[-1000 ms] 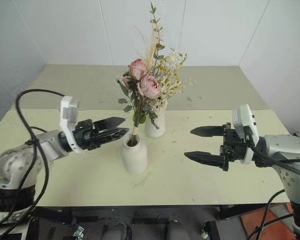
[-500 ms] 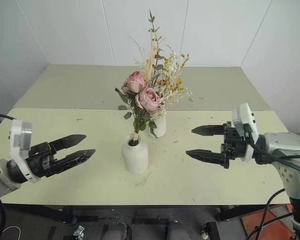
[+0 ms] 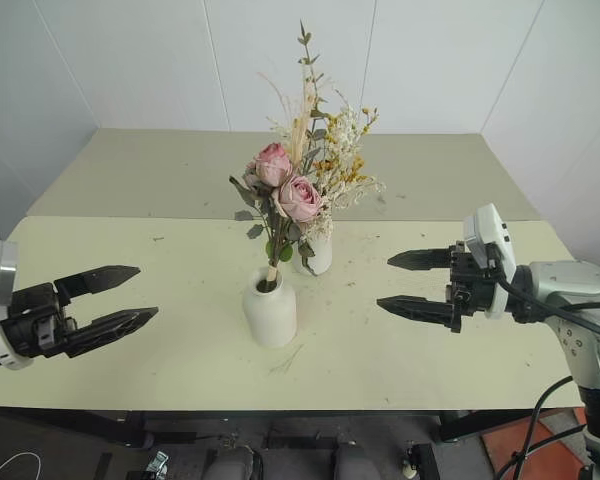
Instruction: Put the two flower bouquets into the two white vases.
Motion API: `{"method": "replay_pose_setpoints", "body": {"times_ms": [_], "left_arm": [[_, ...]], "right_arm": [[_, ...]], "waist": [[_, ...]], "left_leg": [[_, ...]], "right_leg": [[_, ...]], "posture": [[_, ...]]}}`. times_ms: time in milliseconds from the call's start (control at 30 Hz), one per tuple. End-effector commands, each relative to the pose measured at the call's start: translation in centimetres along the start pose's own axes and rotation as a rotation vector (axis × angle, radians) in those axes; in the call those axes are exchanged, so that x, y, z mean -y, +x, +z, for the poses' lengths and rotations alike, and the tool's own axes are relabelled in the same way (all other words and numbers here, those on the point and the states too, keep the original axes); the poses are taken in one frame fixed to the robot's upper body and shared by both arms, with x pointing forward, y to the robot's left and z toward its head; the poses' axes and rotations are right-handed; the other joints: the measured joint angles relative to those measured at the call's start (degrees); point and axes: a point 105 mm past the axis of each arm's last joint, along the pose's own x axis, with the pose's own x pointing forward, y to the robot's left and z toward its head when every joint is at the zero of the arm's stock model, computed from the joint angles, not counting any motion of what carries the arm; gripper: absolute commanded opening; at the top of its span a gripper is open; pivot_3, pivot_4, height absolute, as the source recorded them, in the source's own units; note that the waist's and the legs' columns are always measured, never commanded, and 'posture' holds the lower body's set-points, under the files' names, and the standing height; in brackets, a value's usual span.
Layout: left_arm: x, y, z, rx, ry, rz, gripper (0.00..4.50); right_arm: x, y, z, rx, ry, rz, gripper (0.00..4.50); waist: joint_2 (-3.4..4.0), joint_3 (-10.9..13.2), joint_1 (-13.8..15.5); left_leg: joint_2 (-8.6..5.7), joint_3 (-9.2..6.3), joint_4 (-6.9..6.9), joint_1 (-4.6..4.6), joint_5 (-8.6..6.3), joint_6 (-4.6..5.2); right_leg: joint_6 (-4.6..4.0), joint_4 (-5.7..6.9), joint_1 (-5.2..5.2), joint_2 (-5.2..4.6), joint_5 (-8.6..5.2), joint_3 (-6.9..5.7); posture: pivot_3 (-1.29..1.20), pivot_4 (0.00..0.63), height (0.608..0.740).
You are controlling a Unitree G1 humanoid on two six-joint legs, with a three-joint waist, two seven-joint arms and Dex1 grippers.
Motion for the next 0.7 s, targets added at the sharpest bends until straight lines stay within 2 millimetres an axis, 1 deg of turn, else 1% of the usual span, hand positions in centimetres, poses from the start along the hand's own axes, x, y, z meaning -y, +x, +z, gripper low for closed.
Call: {"method": "replay_pose_setpoints", "body": {"times_ms": [33, 700], "left_arm": [[0.54, -0.17, 1.16, 0.020, 0.051, -0.020, 4.46], [0.50, 0.53, 1.68, 0.037, 0.051, -0.048, 4.46]], "right_arm": [[0.12, -0.62, 1.24, 0.003, -0.060, -0.017, 4.50], [0.11, -0.82, 0.94, -0.009, -0.063, -0.040, 4.50]], "waist": [[0.00, 0.00, 0.00], [0.00, 0.00, 0.00]], "left_leg": [[0.00, 0.00, 0.00, 0.00, 0.00, 0.00], [0.00, 0.00, 0.00, 0.00, 0.00, 0.00]], "right_leg": [[0.00, 0.00, 0.00, 0.00, 0.00, 0.00], [0.00, 0.00, 0.00, 0.00, 0.00, 0.00]], "posture": [[0.00, 0.150, 0.740], [0.00, 0.150, 0.740]]}}
